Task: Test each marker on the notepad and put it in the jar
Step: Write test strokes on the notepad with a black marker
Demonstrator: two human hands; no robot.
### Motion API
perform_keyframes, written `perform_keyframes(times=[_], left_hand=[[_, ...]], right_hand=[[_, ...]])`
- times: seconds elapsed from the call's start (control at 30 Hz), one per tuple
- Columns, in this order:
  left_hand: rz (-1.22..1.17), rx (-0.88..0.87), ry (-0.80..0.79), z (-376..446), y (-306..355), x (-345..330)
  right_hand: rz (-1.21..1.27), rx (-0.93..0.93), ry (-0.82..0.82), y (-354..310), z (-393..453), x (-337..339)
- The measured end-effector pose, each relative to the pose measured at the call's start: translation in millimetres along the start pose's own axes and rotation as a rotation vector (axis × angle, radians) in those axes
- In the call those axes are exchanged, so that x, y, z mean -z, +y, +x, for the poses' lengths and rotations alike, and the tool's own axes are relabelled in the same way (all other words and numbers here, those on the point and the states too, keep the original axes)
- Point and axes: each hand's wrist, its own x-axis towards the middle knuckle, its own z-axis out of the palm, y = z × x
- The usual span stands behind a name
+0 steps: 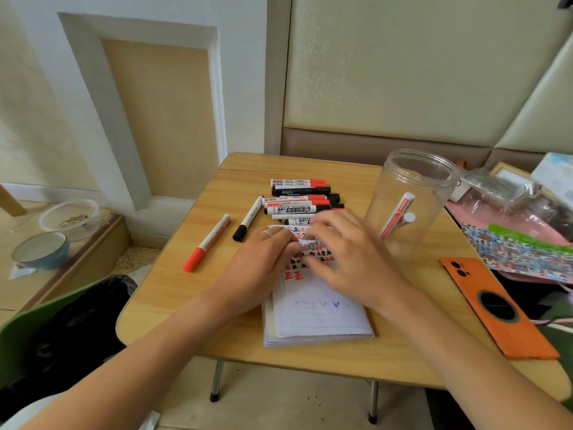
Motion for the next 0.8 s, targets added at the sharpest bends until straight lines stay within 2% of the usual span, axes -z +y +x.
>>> perform_keyframes(times=[0.1,0.23,0.37,0.53,0.8], left_hand=[[-0.066,-0.023,-0.001,1,6,-2],[-0.193,0.119,-0.128,3,2,-1],[-0.156,0.123,-0.19,6,-7,-2],[-0.127,0.132,-0.13,7,-10,-10],[-0.1,0.077,-0.067,6,-12,-7]], right_hand=[[-0.046,0.046,-0.034,-9,-1,-6],[-0.094,0.048,-0.054,-5,-4,-12],[-0.032,-0.011,-0.125,-9,-7,-16],[-0.058,-0.021,-0.107,-11,-4,-16],[-0.073,-0.111,-0.198,-8,-4,-10]])
